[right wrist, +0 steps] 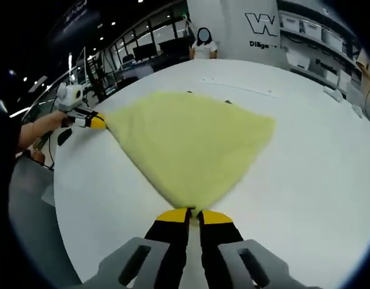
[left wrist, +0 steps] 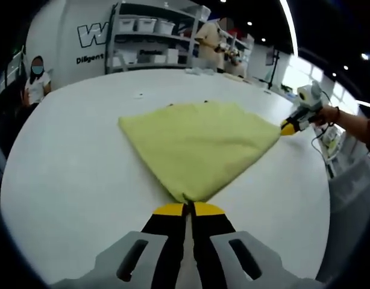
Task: Fold the garment on the visible template until the final outline fits inside the template.
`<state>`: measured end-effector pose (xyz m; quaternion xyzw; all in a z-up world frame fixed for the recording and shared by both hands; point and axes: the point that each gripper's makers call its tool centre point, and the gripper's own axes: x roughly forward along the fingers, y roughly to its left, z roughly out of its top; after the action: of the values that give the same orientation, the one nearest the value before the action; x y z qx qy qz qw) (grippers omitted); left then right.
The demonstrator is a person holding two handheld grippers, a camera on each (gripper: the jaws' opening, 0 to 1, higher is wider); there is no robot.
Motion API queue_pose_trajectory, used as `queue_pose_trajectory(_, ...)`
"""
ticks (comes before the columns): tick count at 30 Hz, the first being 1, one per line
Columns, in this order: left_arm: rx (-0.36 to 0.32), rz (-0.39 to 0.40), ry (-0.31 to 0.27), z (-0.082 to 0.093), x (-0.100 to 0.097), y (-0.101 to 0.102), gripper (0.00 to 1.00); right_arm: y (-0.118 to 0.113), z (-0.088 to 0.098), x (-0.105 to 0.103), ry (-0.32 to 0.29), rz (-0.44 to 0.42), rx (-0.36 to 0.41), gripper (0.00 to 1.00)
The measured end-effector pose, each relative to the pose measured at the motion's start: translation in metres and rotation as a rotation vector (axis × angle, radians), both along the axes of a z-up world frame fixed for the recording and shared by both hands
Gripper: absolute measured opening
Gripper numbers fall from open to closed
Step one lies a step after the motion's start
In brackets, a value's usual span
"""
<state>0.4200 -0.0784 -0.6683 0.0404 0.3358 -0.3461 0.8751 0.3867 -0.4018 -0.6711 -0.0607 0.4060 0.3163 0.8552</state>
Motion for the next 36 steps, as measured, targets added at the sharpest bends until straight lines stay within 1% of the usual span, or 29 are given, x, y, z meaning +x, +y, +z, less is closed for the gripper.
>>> queue_pose_trajectory(3, -0.005, -0.004, -0.009, 0.003, -0.001, -0.001, 0.0, -0.003, 0.0, 0.0, -0.01, 0.023, -0.028, 0.0)
queue_pose_trajectory(7, 0.013, -0.022, -0.022, 0.005, -0.004, 0.0, 0.0, -0.008, 0.003, 0.0, -0.031, 0.057, -0.052, 0.0)
queue_pose_trajectory(10, 0.019, -0.038, -0.023, 0.005, -0.006, 0.001, 0.0, -0.01, 0.003, 0.0, -0.035, 0.073, -0.071, 0.0)
queue_pose_trajectory(13, 0.055, -0.061, -0.035, 0.004, -0.01, 0.004, 0.0, -0.013, 0.002, 0.001, -0.035, 0.084, -0.092, 0.0)
queue_pose_trajectory(14, 0.057, -0.073, -0.037, 0.005, -0.011, 0.004, 0.0, -0.014, 0.002, 0.001, -0.035, 0.085, -0.095, 0.0)
queue_pose_trajectory(16, 0.03, -0.081, -0.036, 0.009, -0.013, 0.001, 0.0, -0.013, 0.003, 0.001, -0.03, 0.077, -0.092, 0.0)
queue_pose_trajectory(18, 0.042, -0.081, -0.043, 0.009, -0.011, 0.001, 0.0, -0.013, 0.002, 0.001, -0.034, 0.096, -0.114, 0.0)
queue_pose_trajectory(22, 0.053, -0.091, -0.037, 0.007, -0.012, 0.001, 0.0, -0.012, 0.002, 0.001, -0.023, 0.074, -0.107, 0.0)
queue_pose_trajectory(29, 0.07, -0.12, -0.034, 0.006, -0.019, 0.001, 0.0, -0.015, 0.003, 0.0, -0.013, 0.037, -0.083, 0.0)
queue_pose_trajectory(32, 0.088, -0.137, -0.034, 0.006, -0.025, 0.004, 0.0, -0.014, 0.003, -0.004, -0.009, 0.039, -0.079, 0.0)
queue_pose_trajectory(36, 0.095, -0.145, -0.03, 0.005, -0.031, 0.009, 0.0, -0.01, 0.003, -0.012, -0.004, 0.051, -0.076, 0.0)
